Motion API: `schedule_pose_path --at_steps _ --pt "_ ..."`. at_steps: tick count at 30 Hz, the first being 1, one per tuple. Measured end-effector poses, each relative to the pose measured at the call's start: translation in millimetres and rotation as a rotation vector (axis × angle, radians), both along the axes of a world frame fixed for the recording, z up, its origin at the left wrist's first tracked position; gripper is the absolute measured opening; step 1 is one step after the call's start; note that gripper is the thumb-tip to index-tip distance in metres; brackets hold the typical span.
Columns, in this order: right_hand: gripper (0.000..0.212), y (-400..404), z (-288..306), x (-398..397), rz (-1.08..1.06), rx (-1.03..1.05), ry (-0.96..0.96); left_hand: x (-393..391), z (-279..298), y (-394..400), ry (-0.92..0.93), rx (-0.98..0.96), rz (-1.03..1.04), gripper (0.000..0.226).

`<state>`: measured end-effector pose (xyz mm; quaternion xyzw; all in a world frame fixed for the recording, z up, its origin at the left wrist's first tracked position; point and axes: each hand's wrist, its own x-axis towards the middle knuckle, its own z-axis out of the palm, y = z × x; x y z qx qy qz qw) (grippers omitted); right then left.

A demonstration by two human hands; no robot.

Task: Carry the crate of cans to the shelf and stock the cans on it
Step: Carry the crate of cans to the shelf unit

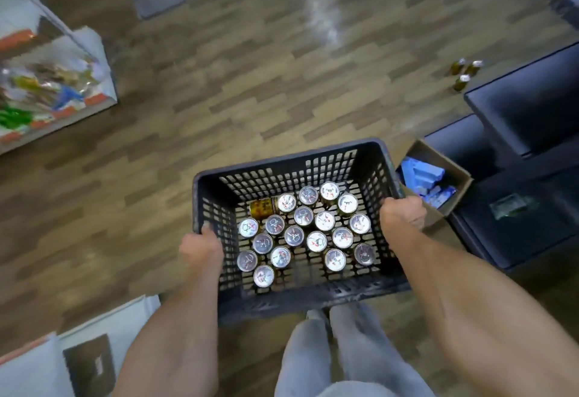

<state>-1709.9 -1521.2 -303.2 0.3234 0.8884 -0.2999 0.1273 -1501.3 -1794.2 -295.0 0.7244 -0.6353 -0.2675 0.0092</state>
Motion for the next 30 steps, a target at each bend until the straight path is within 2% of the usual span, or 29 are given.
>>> schedule_pose_path --at_steps 6,10,15,21,30 --pt "0.040 -90.6 -1.0 -139.4 -0.108 -0.004 -0.055 -171.5 6.2 -108.7 0.000 -0.011 -0.085 0.054" --pt "0.041 -144.3 -16.1 -246.1 -0.102 -0.147 -0.121 -291.4 -4.7 -174.3 0.009 -0.011 -0.139 0.054" --pt "0.034 -204.0 -30.7 -400.3 -0.271 -0.095 -0.042 -471.6 -24.7 -241.5 0.022 0.005 -0.200 0.061" --pt "0.031 -227.4 -19.5 -546.3 -0.396 -0.100 -0.124 -659.2 -11.0 -277.7 -0.069 -0.010 -0.298 0.060" --pt "0.033 -215.1 -24.0 -807.7 -0.738 -0.101 -0.150 -1016.0 -26.7 -287.7 -0.067 0.024 -0.631 0.062"
